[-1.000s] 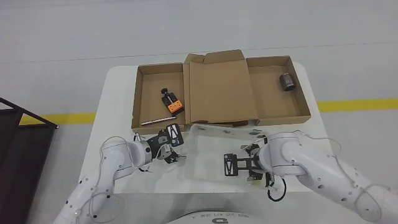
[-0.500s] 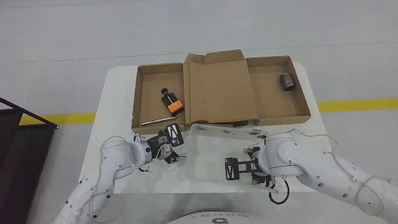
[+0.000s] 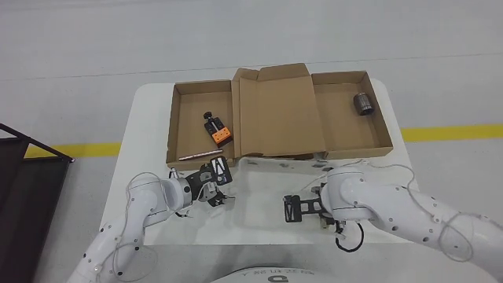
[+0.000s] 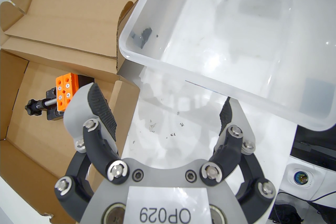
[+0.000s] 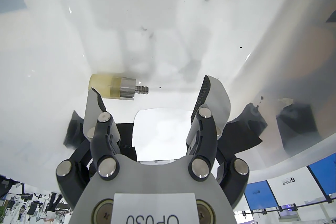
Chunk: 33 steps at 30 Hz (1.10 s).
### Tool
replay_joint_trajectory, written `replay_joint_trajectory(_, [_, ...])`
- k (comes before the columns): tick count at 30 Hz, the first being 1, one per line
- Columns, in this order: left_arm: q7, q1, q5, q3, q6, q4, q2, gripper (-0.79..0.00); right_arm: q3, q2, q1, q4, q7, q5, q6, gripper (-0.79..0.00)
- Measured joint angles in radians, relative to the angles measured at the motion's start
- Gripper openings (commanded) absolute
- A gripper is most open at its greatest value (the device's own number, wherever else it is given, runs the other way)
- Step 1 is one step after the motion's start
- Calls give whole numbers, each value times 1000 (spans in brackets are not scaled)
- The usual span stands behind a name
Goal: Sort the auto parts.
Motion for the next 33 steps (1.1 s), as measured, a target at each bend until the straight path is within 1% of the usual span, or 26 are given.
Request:
replay_joint_trajectory(1, [0,0,0,0,0,0,0,0,3,-4,3,-7,-11,0,0,-252])
replay_joint_trajectory(3, [0,0,0,0,0,0,0,0,14,-8,6,-25,-39,1,6,-231])
replay_joint_trajectory(5, [0,0,0,0,0,0,0,0,25,-7,4,-39,-61,3,6,-249])
replay_joint_trajectory(6, [0,0,0,0,0,0,0,0,33,-6,1,-48,-79,4,5,-280])
replay_joint_trajectory(8, [0,0,0,0,0,0,0,0,45,-1,-7,-60,-105,4,-2,-283])
replay_joint_trajectory(12, [0,0,0,0,0,0,0,0,63,12,-29,-61,-121,-9,-15,-219])
replay_joint_trajectory(15, [0,0,0,0,0,0,0,0,68,16,-40,-45,-107,-13,-24,-203])
replay_joint_trajectory(16, [0,0,0,0,0,0,0,0,68,16,-42,-39,-104,-12,-27,-179])
replay_joint_trajectory(17, [0,0,0,0,0,0,0,0,67,15,-44,-33,-100,-11,-30,-132])
replay_joint_trajectory(19, [0,0,0,0,0,0,0,0,64,10,-45,-19,-93,-12,-36,-99])
replay_joint_trajectory(21, [0,0,0,0,0,0,0,0,59,3,-44,-6,-91,-16,-39,-92])
replay_joint_trajectory(23, [0,0,0,0,0,0,0,0,57,-3,-41,3,-90,-16,-40,-111])
replay_joint_trajectory(24, [0,0,0,0,0,0,0,0,56,-8,-40,9,-91,-16,-39,-132])
replay_joint_trajectory(25, [0,0,0,0,0,0,0,0,55,-11,-39,13,-92,-15,-39,-172])
replay_joint_trajectory(27, [0,0,0,0,0,0,0,0,54,-17,-37,21,-95,-11,-39,-296])
replay_joint_trajectory(28, [0,0,0,0,0,0,0,0,54,-20,-36,24,-96,-10,-40,-305])
replay_joint_trajectory(32, [0,0,0,0,0,0,0,0,53,-30,-34,39,-104,-2,-43,-394])
replay_joint_trajectory(33, [0,0,0,0,0,0,0,0,53,-33,-33,46,-107,2,-45,-397])
